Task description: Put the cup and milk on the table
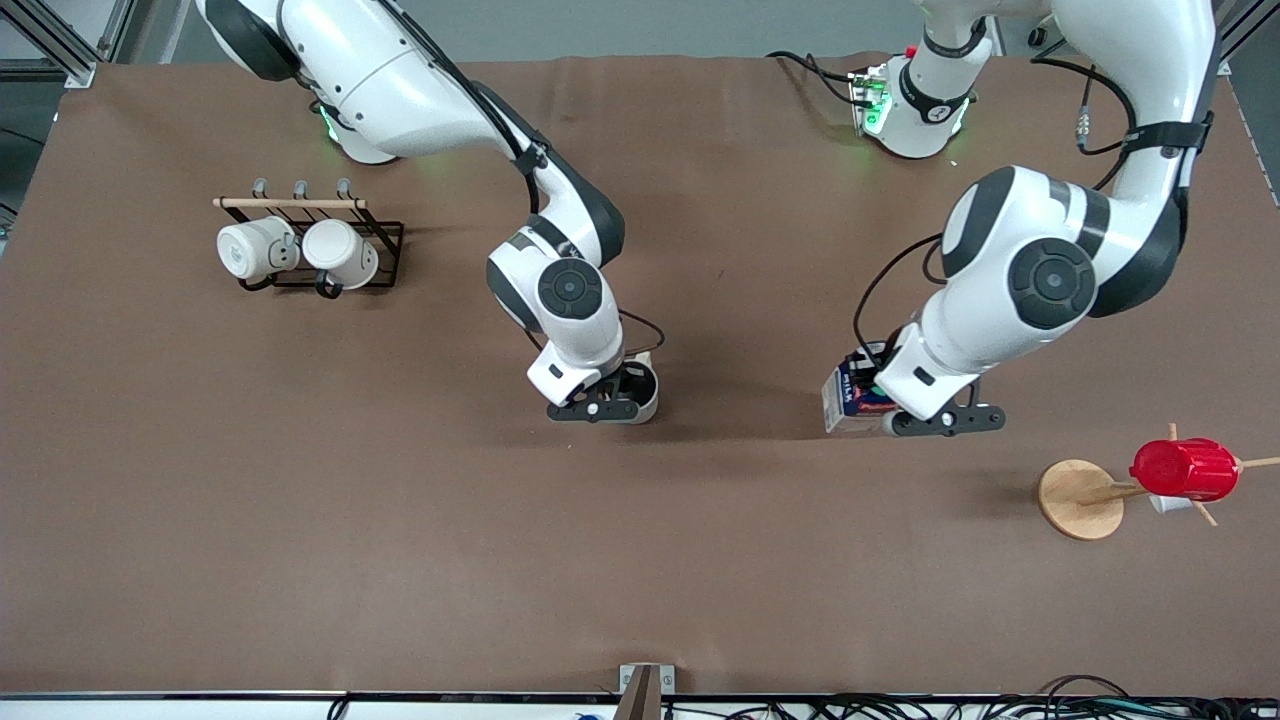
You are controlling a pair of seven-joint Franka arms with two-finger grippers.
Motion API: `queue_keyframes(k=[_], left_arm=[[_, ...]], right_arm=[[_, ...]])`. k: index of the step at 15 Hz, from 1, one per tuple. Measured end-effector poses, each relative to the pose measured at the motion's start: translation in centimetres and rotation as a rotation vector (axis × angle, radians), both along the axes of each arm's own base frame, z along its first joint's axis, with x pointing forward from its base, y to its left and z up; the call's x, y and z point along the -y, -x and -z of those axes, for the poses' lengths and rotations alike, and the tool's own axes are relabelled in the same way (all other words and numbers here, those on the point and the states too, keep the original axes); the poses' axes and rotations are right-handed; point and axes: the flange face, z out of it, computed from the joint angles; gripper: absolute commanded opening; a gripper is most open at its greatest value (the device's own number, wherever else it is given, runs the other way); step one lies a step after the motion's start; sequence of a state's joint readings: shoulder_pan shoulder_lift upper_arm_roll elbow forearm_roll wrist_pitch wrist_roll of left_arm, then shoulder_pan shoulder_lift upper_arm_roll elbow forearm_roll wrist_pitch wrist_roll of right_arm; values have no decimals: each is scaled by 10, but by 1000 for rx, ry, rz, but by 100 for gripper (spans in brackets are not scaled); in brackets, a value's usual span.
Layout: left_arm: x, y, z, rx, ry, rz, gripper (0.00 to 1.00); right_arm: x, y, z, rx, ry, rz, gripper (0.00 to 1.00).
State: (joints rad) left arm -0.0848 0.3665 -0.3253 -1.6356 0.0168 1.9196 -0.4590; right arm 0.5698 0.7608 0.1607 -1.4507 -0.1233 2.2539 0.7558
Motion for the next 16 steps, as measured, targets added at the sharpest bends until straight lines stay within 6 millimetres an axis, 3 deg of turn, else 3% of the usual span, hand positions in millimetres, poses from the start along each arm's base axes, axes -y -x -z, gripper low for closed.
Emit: queue_keyframes(k=[3, 5, 6, 9, 11, 16], left_arm=[[29, 5, 4, -3, 3, -26, 37], [49, 7, 7, -4, 7, -42, 37], [59, 7, 8, -3, 11, -49, 37], [88, 10, 9, 9, 28, -43, 37], [105, 12, 13, 25, 44, -26, 36], [155, 29, 45, 36, 76, -2, 36]], right_arm=[[-4, -3, -12, 19, -10, 0, 100], [4, -11, -43, 27, 9, 26, 100], [17, -17, -69, 26, 33, 48, 100], [86, -40, -175, 64, 73, 141, 100], [141, -47, -232, 87, 81, 218, 100], [288, -57, -313, 90, 140, 282, 100]])
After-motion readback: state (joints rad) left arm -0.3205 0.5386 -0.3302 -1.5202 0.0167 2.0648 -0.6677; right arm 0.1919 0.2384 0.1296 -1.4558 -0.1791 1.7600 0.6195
